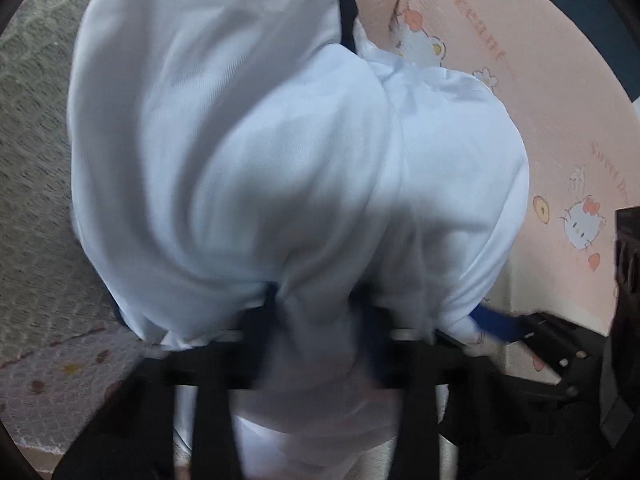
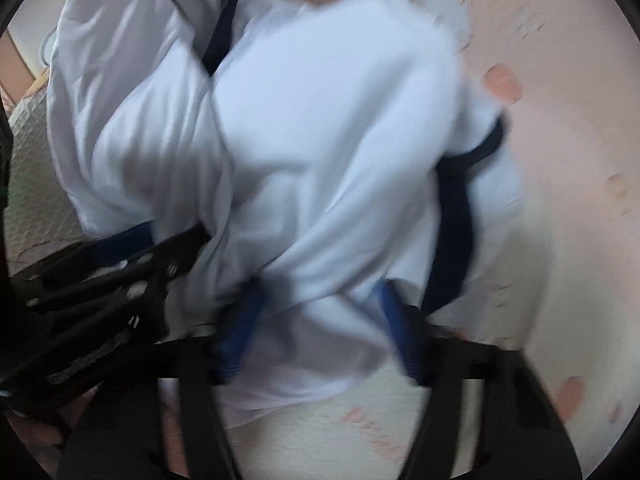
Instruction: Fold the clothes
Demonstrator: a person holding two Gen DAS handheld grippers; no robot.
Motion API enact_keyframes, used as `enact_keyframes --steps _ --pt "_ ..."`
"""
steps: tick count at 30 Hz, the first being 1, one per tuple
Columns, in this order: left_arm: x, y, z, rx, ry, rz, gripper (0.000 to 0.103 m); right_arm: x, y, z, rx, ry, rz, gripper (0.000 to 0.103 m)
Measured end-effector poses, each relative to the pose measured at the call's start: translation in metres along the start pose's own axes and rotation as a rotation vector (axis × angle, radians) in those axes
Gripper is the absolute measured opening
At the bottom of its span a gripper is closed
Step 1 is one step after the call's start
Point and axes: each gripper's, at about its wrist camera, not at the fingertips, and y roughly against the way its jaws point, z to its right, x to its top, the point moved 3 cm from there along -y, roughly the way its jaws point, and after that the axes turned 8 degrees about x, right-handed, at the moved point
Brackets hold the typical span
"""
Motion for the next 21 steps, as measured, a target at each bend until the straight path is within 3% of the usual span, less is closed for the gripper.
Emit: enact_keyframes --steps 5,13,16,21 --pt "-0.008 0.026 0.017 -0.076 -0.052 0.062 0.013 -0.005 0.016 -0.009 -0.027 0.084 0.039 0.011" --pt "-0.04 0.084 0.091 -0.286 -0.183 0.093 0.012 -0.033 0.083 0.026 -0.107 0.035 0.105 0.005" --pt "-0.067 0.092 0.133 -0.39 -0.23 0.032 0.011 -0.057 0.117 0.048 -0.15 -0.014 0.123 0.005" --pt "-0.114 0.096 0.198 -0.497 -0.307 -0.079 0.011 -0.116 0.171 0.089 -0.221 -0.129 0.137 0.004"
